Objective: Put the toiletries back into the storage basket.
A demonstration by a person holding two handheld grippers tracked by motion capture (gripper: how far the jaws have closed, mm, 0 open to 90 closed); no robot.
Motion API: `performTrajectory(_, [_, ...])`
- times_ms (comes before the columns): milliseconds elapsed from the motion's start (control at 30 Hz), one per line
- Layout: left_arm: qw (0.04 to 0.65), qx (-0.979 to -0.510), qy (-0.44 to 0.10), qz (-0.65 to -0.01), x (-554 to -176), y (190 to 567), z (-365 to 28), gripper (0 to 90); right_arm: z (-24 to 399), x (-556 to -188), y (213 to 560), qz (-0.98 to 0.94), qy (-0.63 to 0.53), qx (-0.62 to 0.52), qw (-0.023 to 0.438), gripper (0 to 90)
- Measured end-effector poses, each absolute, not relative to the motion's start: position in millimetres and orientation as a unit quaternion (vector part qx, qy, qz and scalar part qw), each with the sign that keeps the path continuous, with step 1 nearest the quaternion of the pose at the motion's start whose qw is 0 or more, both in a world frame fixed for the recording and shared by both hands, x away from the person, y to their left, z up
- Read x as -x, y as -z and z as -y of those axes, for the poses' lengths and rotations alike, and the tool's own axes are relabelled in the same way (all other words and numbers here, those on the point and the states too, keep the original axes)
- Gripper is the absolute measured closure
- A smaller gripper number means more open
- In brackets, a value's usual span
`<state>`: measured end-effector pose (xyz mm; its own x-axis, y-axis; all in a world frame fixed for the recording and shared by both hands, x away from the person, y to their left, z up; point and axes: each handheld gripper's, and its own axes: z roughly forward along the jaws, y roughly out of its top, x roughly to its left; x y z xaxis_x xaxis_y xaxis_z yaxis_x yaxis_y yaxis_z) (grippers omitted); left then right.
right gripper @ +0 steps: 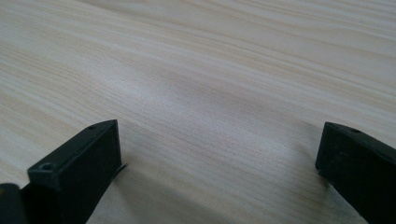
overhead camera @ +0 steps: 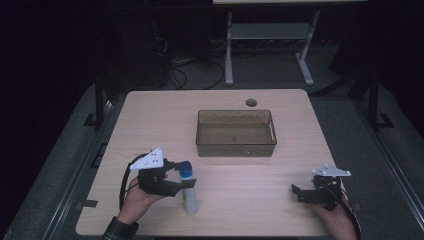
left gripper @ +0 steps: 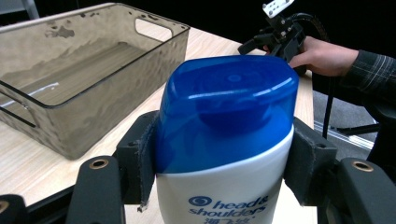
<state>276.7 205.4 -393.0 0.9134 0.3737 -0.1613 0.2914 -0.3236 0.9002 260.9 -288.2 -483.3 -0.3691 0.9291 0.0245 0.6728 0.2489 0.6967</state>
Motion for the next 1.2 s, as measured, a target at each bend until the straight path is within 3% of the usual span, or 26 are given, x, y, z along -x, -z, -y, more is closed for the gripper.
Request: performTrajectory(1200, [0.562, -0.793, -0.085, -0.219, -301.9, 363.1, -214.6, 35.3, 288.2, -260.9, 483.2, -0.764, -0.317, -0.524, 0.202, 0.0])
